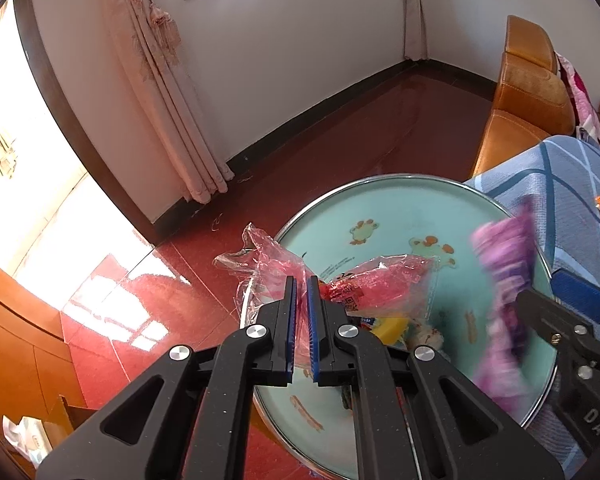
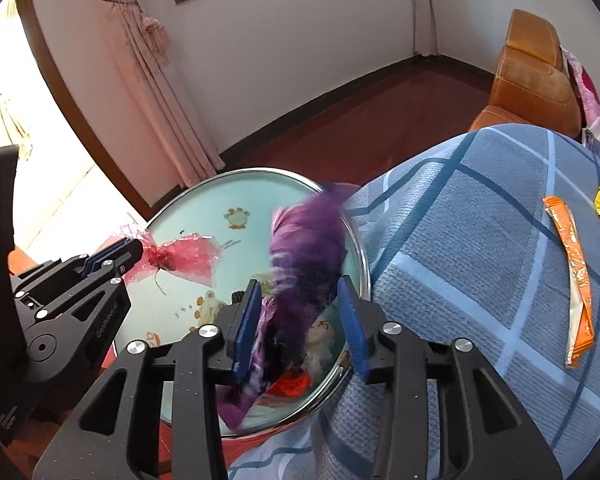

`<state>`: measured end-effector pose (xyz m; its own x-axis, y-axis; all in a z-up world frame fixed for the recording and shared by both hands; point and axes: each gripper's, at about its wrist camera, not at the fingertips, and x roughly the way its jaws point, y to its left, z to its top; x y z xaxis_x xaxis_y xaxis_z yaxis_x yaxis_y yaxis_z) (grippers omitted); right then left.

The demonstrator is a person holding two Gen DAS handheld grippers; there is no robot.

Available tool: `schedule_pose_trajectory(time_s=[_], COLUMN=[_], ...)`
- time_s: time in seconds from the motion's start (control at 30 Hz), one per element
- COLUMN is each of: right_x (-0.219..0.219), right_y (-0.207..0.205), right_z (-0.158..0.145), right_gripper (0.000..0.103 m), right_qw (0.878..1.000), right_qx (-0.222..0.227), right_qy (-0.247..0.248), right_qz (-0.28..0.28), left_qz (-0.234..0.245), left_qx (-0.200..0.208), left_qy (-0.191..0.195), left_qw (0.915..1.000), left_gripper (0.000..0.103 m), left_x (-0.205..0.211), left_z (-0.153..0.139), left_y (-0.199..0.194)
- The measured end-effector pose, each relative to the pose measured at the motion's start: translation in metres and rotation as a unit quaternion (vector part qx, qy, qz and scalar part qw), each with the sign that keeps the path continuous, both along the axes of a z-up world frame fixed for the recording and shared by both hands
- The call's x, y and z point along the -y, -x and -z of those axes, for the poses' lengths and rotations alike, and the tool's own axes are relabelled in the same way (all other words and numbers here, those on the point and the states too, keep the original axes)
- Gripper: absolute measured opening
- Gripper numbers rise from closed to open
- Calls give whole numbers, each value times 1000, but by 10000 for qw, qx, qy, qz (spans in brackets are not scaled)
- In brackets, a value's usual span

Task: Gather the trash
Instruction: 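Open both grippers over the wastebasket to drop the pink and purple wrappers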

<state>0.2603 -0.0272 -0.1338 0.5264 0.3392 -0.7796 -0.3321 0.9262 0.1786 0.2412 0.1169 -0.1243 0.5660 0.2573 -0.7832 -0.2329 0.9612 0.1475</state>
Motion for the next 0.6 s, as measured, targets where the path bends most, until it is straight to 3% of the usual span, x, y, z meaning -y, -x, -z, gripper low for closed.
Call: schedule_pose_trajectory(time_s=[0.6], right_x=[58], right_y=[28], right_z=[-25], right_gripper=[44], right_qw=[9971], right_qx=[345], right_qy=[-105], right_qz=[673], left_qz=[34], left_qx=[29], left_qy=[-179], left_qw=[9998], left_gripper=[9], left_x=[16], left_z=[-8], left_y=[5])
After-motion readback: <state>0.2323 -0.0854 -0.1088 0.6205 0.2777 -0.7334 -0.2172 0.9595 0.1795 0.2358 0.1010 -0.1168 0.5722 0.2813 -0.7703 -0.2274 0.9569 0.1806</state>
